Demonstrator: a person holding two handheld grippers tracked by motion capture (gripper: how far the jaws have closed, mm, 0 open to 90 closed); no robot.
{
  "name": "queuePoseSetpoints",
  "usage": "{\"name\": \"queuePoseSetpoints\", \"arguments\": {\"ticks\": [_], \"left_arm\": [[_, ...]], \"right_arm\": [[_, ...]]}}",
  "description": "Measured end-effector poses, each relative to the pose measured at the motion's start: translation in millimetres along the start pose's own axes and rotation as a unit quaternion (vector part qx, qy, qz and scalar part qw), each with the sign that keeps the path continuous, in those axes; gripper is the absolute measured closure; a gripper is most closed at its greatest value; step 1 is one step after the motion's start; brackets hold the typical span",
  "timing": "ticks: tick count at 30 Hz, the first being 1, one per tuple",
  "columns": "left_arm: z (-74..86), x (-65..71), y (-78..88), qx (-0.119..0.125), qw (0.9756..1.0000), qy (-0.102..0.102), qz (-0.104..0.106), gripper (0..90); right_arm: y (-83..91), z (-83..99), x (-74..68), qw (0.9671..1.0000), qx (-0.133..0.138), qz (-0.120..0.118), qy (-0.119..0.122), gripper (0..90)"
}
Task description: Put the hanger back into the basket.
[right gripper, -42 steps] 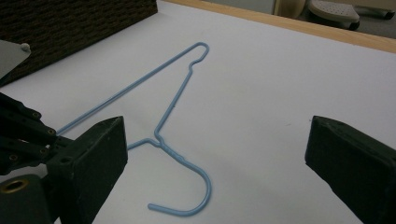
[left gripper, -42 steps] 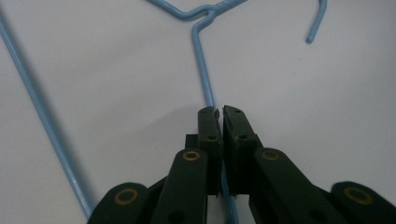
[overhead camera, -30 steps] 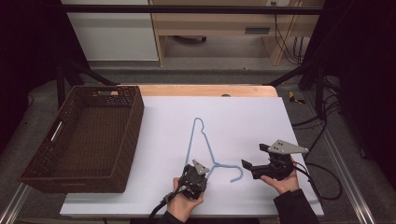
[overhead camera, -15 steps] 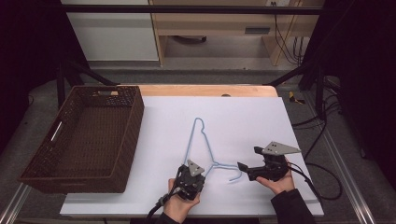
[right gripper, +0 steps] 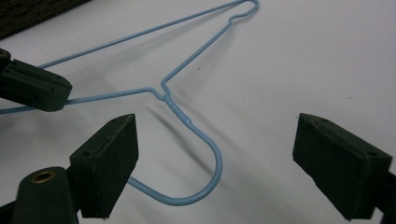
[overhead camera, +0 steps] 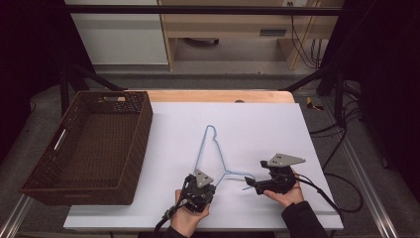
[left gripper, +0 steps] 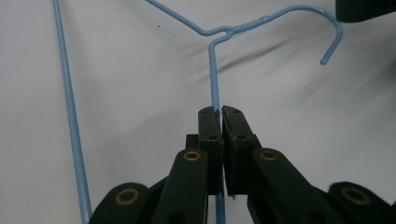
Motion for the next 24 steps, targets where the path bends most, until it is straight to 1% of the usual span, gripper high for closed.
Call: {"name": "queuePoseSetpoints", "arguments": {"ticks": [1,2,4,7,8,11,12,17,18,19,20,21,22,24], "left_arm": [[-0.2,-0.6,1.5,-0.001,1.0000,-0.003,0.001,87.3],[-0.2,-0.4,2.3,0.003,1.0000,0.000,0.001,87.3],[-0.2,-1.0,4.3,0.005,1.0000,0.000,0.003,87.3],[-0.1,-2.5,7.0,0.008,1.0000,-0.001,0.003,87.3],[-0.1,-2.7,7.5,0.014,0.9999,0.003,0.003,87.3],[-0.6,-4.9,11.1,0.020,0.9998,0.005,0.004,87.3],[-0.8,-5.6,12.3,0.021,0.9997,0.006,0.005,87.3],[-2.1,-9.2,17.1,0.027,0.9996,0.008,0.004,87.3],[-2.4,-9.5,17.4,0.029,0.9995,0.011,0.006,87.3],[-2.9,-10.7,18.6,0.029,0.9995,0.009,0.004,87.3],[-3.0,-11.4,19.0,0.033,0.9994,0.012,0.004,87.3],[-3.3,-12.3,19.8,0.030,0.9994,0.013,0.005,87.3],[-3.2,-13.0,19.9,0.034,0.9993,0.015,0.003,87.3],[-3.5,-14.8,20.8,0.033,0.9994,0.015,0.003,87.3]], "right_arm": [[-1.3,0.3,-0.3,1.0000,-0.001,0.000,0.000,15.0],[-1.6,0.4,-0.2,1.0000,-0.001,-0.002,0.003,15.1],[-0.8,-0.2,-0.4,1.0000,0.003,-0.003,-0.002,15.2],[3.1,-2.5,-0.3,0.9998,0.019,-0.008,-0.007,15.2],[4.8,-3.4,-0.3,0.9996,0.025,-0.011,-0.010,15.2],[9.1,-5.2,0.3,0.9991,0.037,-0.015,-0.014,15.2],[10.1,-5.7,0.9,0.9990,0.039,-0.016,-0.012,15.1],[12.8,-7.0,0.6,0.9985,0.049,-0.018,-0.016,15.1],[13.9,-7.1,1.1,0.9985,0.049,-0.019,-0.014,15.1],[14.9,-7.5,1.3,0.9984,0.052,-0.018,-0.014,15.0],[16.8,-8.0,1.4,0.9982,0.055,-0.020,-0.014,14.9],[21.1,-9.4,2.1,0.9978,0.061,-0.023,-0.016,14.7],[21.1,-9.4,2.1,0.9978,0.061,-0.023,-0.016,14.7],[25.8,-10.4,3.6,0.9973,0.068,-0.022,-0.015,14.6]]}}
Point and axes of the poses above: each handheld gripper's, and its own axes: y roughly backward along the jaws, z roughly out of its underside, x roughly to its right, the point moved 1 cm from there along -y, roughly forward along the jaws
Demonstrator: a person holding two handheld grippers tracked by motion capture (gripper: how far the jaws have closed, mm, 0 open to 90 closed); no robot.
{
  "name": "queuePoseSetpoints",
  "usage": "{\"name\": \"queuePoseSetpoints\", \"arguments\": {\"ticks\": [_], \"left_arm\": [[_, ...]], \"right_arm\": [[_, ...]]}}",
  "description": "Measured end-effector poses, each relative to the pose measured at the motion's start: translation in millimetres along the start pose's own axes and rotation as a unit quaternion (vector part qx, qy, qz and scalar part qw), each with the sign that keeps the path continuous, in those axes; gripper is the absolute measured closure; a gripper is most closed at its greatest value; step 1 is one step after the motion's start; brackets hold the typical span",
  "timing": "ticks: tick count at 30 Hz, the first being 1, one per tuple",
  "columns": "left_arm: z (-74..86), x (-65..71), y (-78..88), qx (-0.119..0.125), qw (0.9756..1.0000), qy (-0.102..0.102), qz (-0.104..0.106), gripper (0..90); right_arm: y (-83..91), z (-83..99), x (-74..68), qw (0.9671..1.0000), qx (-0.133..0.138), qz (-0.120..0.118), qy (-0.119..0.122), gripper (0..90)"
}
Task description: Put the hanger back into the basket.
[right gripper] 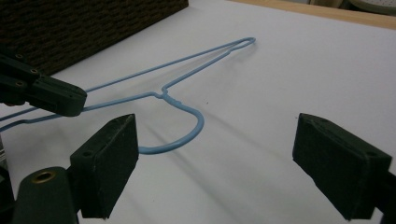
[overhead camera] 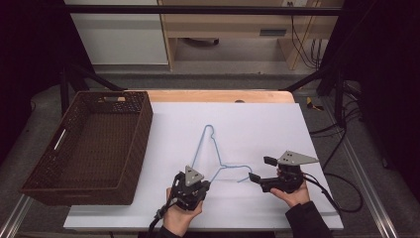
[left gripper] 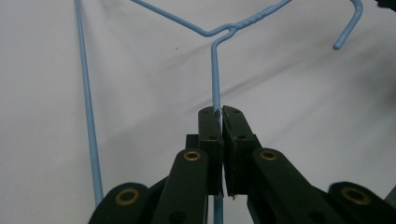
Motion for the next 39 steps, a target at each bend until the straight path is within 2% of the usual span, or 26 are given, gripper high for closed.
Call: {"name": "queuePoseSetpoints", "arguments": {"ticks": [4,9,17,22,25,32,39], "left_arm": [[-0.9,-1.1,0.3,0.004,1.0000,0.002,0.001,87.3],[-5.1,-2.9,2.7,0.009,1.0000,0.000,-0.003,87.3],[-12.0,-6.9,10.6,0.018,0.9998,0.000,-0.002,87.4],[-14.1,-6.5,15.4,0.025,0.9997,-0.001,-0.004,87.4],[-14.1,-6.6,16.3,0.028,0.9996,-0.001,-0.003,87.4],[-15.1,-8.5,19.2,0.030,0.9996,0.000,0.000,87.4],[-15.1,-11.5,22.7,0.036,0.9994,0.002,-0.001,87.4]], "right_arm": [[5.7,-2.6,1.1,0.9999,0.012,-0.002,-0.002,14.6],[5.3,-1.5,1.6,1.0000,-0.001,-0.003,0.007,14.5],[-1.5,1.1,-0.8,0.9998,-0.011,-0.015,0.007,14.6],[-15.2,4.4,-5.5,0.9995,-0.018,-0.026,0.005,14.7],[-19.4,3.7,-8.2,0.9994,-0.020,-0.026,0.012,14.6],[-35.3,-1.9,-14.0,0.9989,-0.005,-0.044,0.012,18.3],[-52.5,-7.1,-17.5,0.9985,-0.001,-0.053,0.017,22.1]]}}
Point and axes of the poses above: each handheld gripper's, and its own axes: y roughly backward along the jaws, z roughly out of its underside, x roughly to its right, the point moved 1 cm from there along -y, roughly forward along the jaws
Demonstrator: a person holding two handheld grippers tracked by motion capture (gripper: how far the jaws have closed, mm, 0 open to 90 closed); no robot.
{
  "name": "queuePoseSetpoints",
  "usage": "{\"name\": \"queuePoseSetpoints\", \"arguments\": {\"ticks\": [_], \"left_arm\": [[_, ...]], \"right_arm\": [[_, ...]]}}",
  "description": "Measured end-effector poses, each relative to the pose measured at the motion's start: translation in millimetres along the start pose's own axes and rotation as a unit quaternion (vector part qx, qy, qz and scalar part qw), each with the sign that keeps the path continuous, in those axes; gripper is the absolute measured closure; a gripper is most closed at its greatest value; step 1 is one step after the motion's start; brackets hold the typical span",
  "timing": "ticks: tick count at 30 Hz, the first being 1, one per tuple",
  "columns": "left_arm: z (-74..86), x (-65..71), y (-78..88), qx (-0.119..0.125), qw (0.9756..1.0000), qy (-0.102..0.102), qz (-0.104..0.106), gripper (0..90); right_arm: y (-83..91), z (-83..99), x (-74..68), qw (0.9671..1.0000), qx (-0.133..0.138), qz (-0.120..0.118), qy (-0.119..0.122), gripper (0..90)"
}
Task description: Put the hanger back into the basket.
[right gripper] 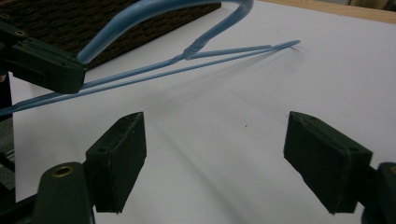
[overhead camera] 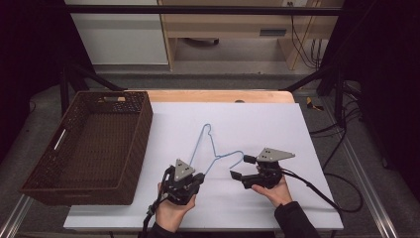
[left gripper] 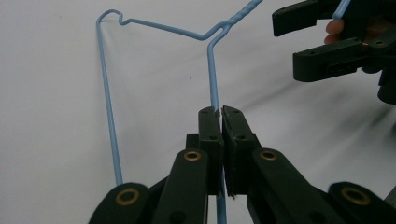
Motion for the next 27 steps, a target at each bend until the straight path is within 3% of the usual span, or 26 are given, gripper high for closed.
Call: {"name": "queuePoseSetpoints", "arguments": {"ticks": [15,23,27], "left_arm": [[2.1,-1.6,0.1,0.004,1.0000,0.001,0.001,87.4],[4.1,0.5,-4.1,-0.001,1.0000,-0.001,0.005,87.4],[6.5,0.9,-5.8,-0.004,1.0000,-0.003,0.006,87.4]], "right_arm": [[-22.0,-11.2,-2.6,0.9995,0.020,-0.025,0.005,36.3],[-32.9,-14.0,-2.5,0.9989,0.018,-0.043,0.004,50.3],[-37.3,-13.8,-2.7,0.9987,0.012,-0.050,0.008,62.4]]}}
Point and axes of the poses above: each handheld gripper's, and its own axes: y roughly backward along the jaws, z roughly out of its underside, x roughly to its right, the point moved 1 cm from there along -y, roughly forward along the jaws
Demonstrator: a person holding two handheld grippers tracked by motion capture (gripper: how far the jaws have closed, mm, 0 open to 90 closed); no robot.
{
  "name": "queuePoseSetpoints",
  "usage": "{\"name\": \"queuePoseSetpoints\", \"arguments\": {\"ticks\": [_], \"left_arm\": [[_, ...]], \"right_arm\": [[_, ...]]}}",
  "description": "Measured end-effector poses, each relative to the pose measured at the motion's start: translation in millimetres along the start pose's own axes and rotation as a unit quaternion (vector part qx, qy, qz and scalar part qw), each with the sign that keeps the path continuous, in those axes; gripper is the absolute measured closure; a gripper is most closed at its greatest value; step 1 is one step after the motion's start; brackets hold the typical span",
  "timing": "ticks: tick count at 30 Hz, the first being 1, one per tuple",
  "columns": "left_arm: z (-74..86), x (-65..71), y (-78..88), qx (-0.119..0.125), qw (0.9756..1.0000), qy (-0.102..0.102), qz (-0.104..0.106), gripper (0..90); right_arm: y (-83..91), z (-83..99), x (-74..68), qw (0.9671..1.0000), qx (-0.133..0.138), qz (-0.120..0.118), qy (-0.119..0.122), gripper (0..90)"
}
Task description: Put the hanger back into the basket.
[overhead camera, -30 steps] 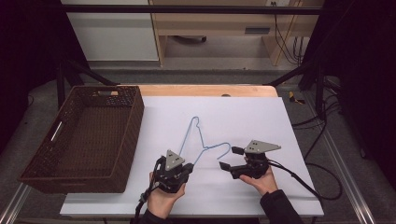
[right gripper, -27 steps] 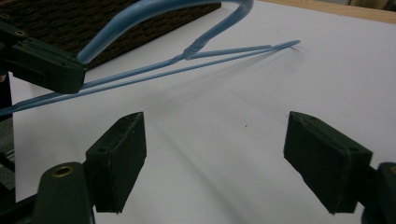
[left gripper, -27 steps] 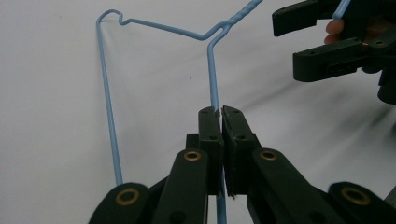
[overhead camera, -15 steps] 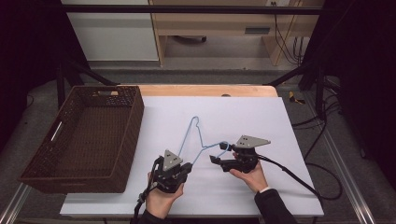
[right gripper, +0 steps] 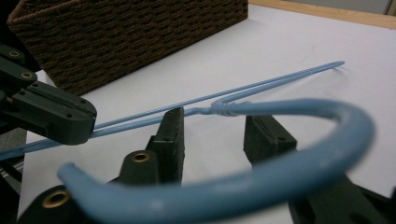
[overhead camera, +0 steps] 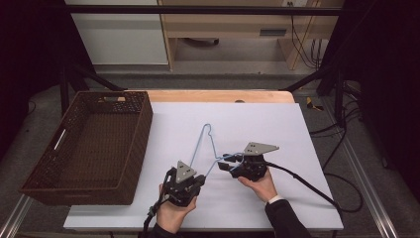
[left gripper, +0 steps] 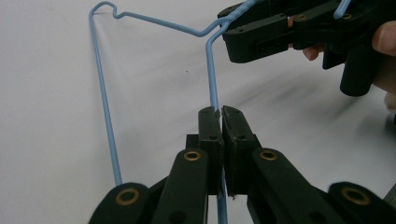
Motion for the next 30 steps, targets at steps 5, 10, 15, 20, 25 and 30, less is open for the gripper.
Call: {"name": "queuePoseSetpoints", "arguments": {"ticks": [5,10,15,20,25,30], "left_arm": [[2.3,0.5,-2.8,-0.005,1.0000,-0.001,0.001,87.4],[4.0,0.2,-4.2,-0.009,1.0000,-0.002,0.002,87.4],[6.3,0.4,-6.4,-0.015,0.9999,-0.003,0.003,87.3],[9.1,0.3,-9.5,-0.020,0.9998,-0.002,0.005,87.4],[11.6,-0.7,-11.7,-0.024,0.9997,-0.002,0.005,87.4],[12.5,-0.7,-12.3,-0.027,0.9996,-0.003,0.004,87.4]], "right_arm": [[-0.2,-0.3,-0.1,0.9999,0.001,-0.010,-0.003,71.9],[-0.4,0.1,-0.1,0.9999,-0.002,-0.015,-0.003,75.5],[0.9,-0.8,-0.6,0.9999,0.003,-0.013,-0.001,75.2],[1.0,-0.3,-0.6,0.9999,0.001,-0.013,0.003,81.0],[1.8,-0.6,-1.2,0.9998,0.002,-0.020,0.001,83.8],[2.4,-0.7,-1.0,0.9997,-0.001,-0.024,-0.001,85.4]]}}
Point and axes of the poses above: each handheld gripper's, and its own axes: y roughly backward along the jaws, z roughly out of its underside, x roughly to its right, the point moved 1 cm from there along -y, roughly forward along the jaws
